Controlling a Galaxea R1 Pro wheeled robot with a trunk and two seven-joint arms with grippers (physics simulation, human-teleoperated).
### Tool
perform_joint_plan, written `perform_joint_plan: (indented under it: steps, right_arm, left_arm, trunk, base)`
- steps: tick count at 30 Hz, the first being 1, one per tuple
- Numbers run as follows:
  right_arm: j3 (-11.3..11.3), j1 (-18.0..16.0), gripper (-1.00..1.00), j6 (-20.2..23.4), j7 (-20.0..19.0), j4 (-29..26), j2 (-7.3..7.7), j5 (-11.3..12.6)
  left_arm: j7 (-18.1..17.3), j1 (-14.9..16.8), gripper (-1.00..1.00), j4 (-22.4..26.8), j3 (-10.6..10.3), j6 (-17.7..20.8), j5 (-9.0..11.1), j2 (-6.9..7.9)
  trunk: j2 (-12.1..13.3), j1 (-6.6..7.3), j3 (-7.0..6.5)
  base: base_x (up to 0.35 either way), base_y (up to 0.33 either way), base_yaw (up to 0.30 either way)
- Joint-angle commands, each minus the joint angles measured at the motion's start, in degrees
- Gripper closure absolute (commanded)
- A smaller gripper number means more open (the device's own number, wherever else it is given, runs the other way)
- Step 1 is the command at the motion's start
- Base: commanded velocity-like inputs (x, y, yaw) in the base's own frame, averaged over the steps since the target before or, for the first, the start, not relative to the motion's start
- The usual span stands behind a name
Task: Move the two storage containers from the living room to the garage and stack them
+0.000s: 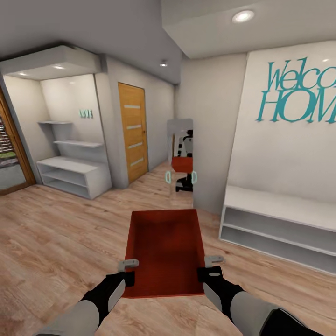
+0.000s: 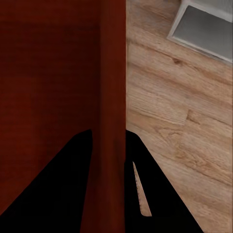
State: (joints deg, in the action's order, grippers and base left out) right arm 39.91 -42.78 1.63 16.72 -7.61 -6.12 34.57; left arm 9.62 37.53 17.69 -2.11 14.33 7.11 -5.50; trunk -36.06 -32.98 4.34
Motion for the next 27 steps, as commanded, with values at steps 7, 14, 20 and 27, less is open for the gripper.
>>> perform_joint_plan:
  steps: [7, 14, 20, 27]
  right_arm:
    - [-0.45, -0.02, 1.00, 0.16, 0.07, 0.93, 0.05, 1.21]
    - [-0.42, -0.02, 1.00, 0.20, 0.07, 0.93, 0.01, 1.21]
    - [-0.44, -0.02, 1.00, 0.20, 0.07, 0.93, -0.03, 1.21]
    - [-0.45, -0.02, 1.00, 0.21, 0.07, 0.93, 0.04, 1.21]
  left_arm:
    - [0.50, 0.08, 1.00, 0.30, 1.23, -0.82, -0.70, 0.06]
    - [0.51, 0.08, 1.00, 0.32, 1.23, -0.81, -0.70, 0.04]
    - [0.52, 0.08, 1.00, 0.31, 1.23, -0.82, -0.70, 0.06]
    - [0.55, 0.08, 1.00, 0.32, 1.23, -0.82, -0.70, 0.06]
  trunk:
    - [-0.09, -0.05, 0.10]
    - [-0.09, -0.05, 0.10]
    - [-0.09, -0.05, 0.10]
    - [-0.09, -0.05, 0.10]
  base:
    - [0.323, 0.000, 0.109]
    - [0.323, 0.000, 0.002]
    - [0.323, 0.000, 0.039]
    - [0.323, 0.000, 0.238]
